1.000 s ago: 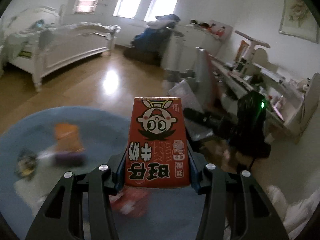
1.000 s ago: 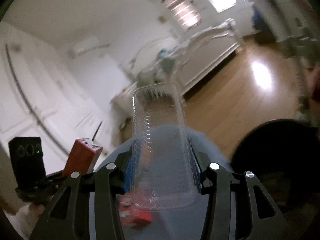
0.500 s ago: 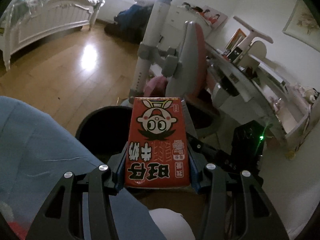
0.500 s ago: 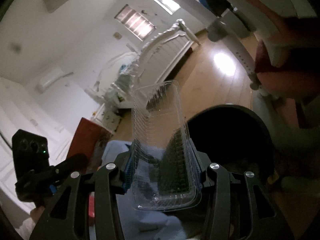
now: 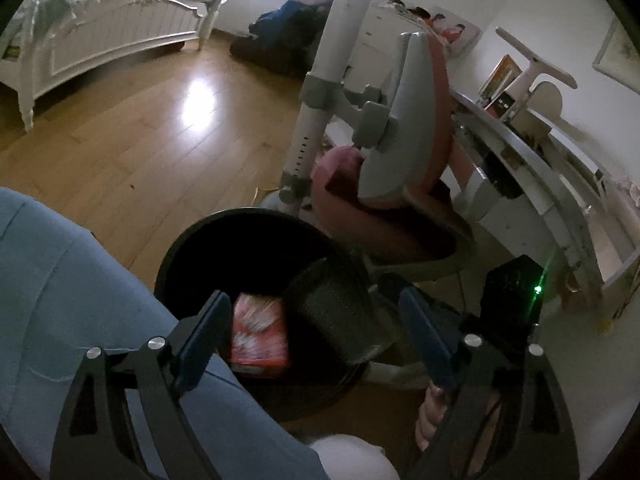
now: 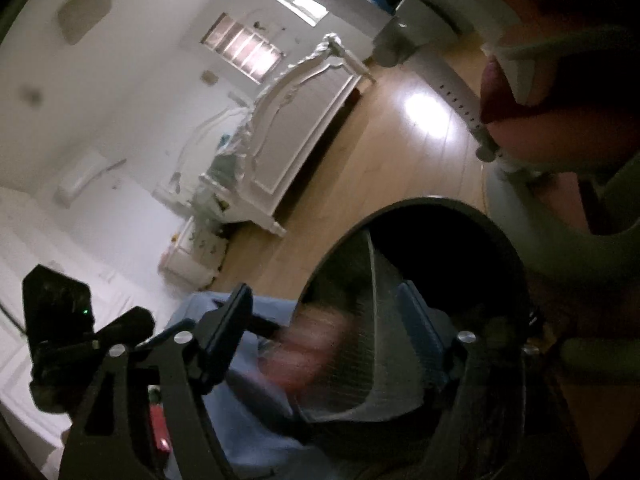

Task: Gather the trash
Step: 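Carry the carton and tray over the black bin and open both tools, then grasp the orange snack bag with the left tool while the right tool grasps the purple spray bottle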

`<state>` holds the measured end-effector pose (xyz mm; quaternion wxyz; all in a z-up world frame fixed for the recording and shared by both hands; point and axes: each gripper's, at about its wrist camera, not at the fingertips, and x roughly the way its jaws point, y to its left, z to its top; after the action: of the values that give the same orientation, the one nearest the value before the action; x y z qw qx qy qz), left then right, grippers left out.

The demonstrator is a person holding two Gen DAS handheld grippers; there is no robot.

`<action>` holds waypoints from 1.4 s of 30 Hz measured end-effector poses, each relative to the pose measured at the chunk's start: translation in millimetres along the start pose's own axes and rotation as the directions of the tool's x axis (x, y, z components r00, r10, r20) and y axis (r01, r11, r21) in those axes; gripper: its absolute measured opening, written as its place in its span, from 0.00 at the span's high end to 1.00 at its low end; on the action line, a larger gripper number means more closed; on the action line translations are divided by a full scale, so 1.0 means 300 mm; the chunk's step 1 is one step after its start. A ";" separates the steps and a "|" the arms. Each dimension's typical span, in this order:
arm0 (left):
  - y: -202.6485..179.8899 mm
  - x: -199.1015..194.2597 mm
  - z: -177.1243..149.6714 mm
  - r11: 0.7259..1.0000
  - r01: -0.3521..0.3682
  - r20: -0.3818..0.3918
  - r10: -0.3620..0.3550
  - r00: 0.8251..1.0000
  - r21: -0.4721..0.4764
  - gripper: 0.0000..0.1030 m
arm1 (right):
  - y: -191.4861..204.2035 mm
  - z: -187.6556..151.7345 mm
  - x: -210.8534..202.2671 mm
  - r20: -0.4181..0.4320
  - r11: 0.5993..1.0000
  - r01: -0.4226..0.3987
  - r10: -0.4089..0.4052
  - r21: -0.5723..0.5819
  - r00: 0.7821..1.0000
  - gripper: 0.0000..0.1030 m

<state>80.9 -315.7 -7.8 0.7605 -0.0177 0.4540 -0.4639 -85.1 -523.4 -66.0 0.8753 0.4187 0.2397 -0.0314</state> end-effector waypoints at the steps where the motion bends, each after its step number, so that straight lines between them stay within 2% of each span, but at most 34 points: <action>1: 0.000 -0.009 0.000 1.000 -0.001 -0.003 0.001 1.000 0.006 0.16 | 0.005 -0.001 -0.004 0.001 1.000 0.006 -0.006 -0.004 1.000 0.27; 7: 0.001 -0.122 -0.026 1.000 0.004 0.027 -0.004 1.000 0.030 0.16 | 0.079 -0.020 -0.018 -0.003 0.999 0.010 -0.010 -0.039 1.000 0.27; 9: 0.012 -0.189 -0.046 1.000 -0.002 0.050 0.001 0.999 0.031 0.13 | 0.117 -0.027 -0.020 -0.007 0.998 0.004 -0.005 -0.060 1.000 0.27; 10: 0.018 -0.216 -0.054 1.000 -0.010 0.060 0.008 0.998 0.029 0.09 | 0.146 -0.032 -0.017 -0.011 0.997 -0.001 0.000 -0.077 1.000 0.27; 15: 0.099 -0.397 -0.108 0.997 -0.074 0.130 0.073 0.989 0.003 0.09 | 0.309 -0.067 0.000 -0.038 0.986 -0.031 0.025 -0.163 0.999 0.26; 19: 0.244 -0.563 -0.171 0.986 -0.151 0.178 0.161 0.971 -0.068 0.07 | 0.486 -0.111 0.031 -0.080 0.966 -0.069 0.050 -0.250 0.995 0.26; 23: 0.414 -0.695 -0.235 0.956 -0.262 0.180 0.283 0.942 -0.133 0.07 | 0.664 -0.175 0.081 -0.145 0.926 -0.117 0.069 -0.358 0.987 0.26; 24: 0.469 -0.730 -0.258 0.942 -0.299 0.174 0.323 0.930 -0.149 0.07 | 0.703 -0.190 0.091 -0.160 0.916 -0.128 0.071 -0.380 0.985 0.26; 27: 0.587 -0.794 -0.302 0.914 -0.371 0.147 0.395 0.907 -0.167 0.07 | 0.853 -0.240 0.150 -0.227 0.859 -0.174 0.069 -0.482 0.971 0.26; 28: 0.623 -0.809 -0.313 0.903 -0.397 0.133 0.419 0.898 -0.164 0.07 | 0.912 -0.260 0.177 -0.257 0.828 -0.192 0.060 -0.527 0.964 0.26; 32: 0.731 -0.822 -0.319 0.872 -0.472 0.079 0.484 0.872 -0.130 0.07 | 1.108 -0.343 0.300 -0.392 0.704 -0.288 0.015 -0.649 0.920 0.28; 33: 0.745 -0.818 -0.316 0.869 -0.480 0.068 0.490 0.869 -0.118 0.07 | 1.144 -0.366 0.320 -0.409 0.680 -0.300 -0.001 -0.670 0.913 0.33; 35: 0.773 -0.798 -0.304 0.864 -0.497 0.049 0.501 0.864 -0.075 0.07 | 1.207 -0.403 0.406 -0.457 0.618 -0.330 -0.054 -0.713 0.888 0.36; 36: 0.782 -0.785 -0.298 0.862 -0.504 0.040 0.506 0.862 -0.050 0.07 | 1.225 -0.418 0.435 -0.471 0.600 -0.339 -0.072 -0.725 0.879 0.40; 39: 0.816 -0.738 -0.285 0.851 -0.525 -0.001 0.525 0.851 0.028 0.07 | 1.270 -0.466 0.559 -0.514 0.533 -0.361 -0.168 -0.765 0.841 0.40; 42: 0.835 -0.696 -0.277 0.849 -0.519 -0.025 0.524 0.851 0.100 0.07 | 1.288 -0.510 0.657 -0.544 0.459 -0.398 -0.247 -0.794 0.802 0.40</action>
<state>162.0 10.3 -28.1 0.8459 0.1521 0.4399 -0.2602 127.6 -130.0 41.8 0.8399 -0.0992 0.4597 0.2709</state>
